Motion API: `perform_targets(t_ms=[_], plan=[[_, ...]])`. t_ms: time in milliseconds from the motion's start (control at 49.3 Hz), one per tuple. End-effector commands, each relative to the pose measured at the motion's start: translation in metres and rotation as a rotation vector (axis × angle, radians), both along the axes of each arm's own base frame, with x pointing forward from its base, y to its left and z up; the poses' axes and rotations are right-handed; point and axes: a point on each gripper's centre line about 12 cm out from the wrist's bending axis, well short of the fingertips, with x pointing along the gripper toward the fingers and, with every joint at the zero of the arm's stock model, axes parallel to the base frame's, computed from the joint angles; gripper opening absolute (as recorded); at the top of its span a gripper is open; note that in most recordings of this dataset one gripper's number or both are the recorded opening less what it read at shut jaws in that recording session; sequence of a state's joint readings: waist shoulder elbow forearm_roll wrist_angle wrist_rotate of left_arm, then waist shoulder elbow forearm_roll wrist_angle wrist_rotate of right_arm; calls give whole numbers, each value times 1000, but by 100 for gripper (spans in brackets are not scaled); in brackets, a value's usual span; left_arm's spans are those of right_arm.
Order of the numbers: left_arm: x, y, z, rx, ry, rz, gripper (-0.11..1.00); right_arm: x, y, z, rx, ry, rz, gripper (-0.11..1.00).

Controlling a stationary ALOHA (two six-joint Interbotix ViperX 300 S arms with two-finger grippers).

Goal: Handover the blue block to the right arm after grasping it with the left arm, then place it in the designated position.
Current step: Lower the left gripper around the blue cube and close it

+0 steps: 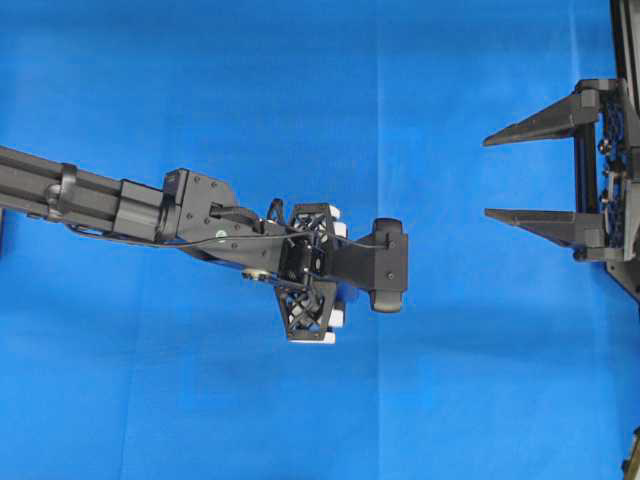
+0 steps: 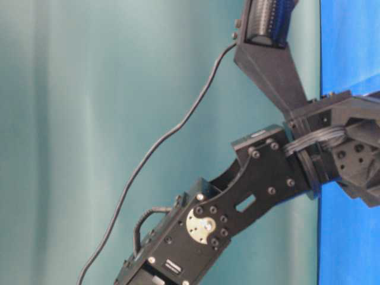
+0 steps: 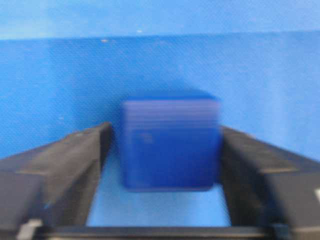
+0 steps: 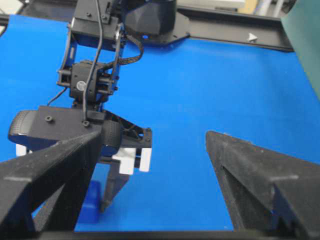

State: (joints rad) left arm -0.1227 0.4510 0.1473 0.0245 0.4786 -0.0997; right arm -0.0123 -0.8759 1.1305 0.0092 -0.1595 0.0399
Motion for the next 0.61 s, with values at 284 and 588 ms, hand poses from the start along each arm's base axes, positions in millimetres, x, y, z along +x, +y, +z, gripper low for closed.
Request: perform_targets(t_ms=[284,588], plan=[[2,-2,12,-3,-1,1,49,3,-1,8,4,-20,-6,96],[1,-6,28,-6,-18,-7,49,3,-1,8,4,-20,-6,97]])
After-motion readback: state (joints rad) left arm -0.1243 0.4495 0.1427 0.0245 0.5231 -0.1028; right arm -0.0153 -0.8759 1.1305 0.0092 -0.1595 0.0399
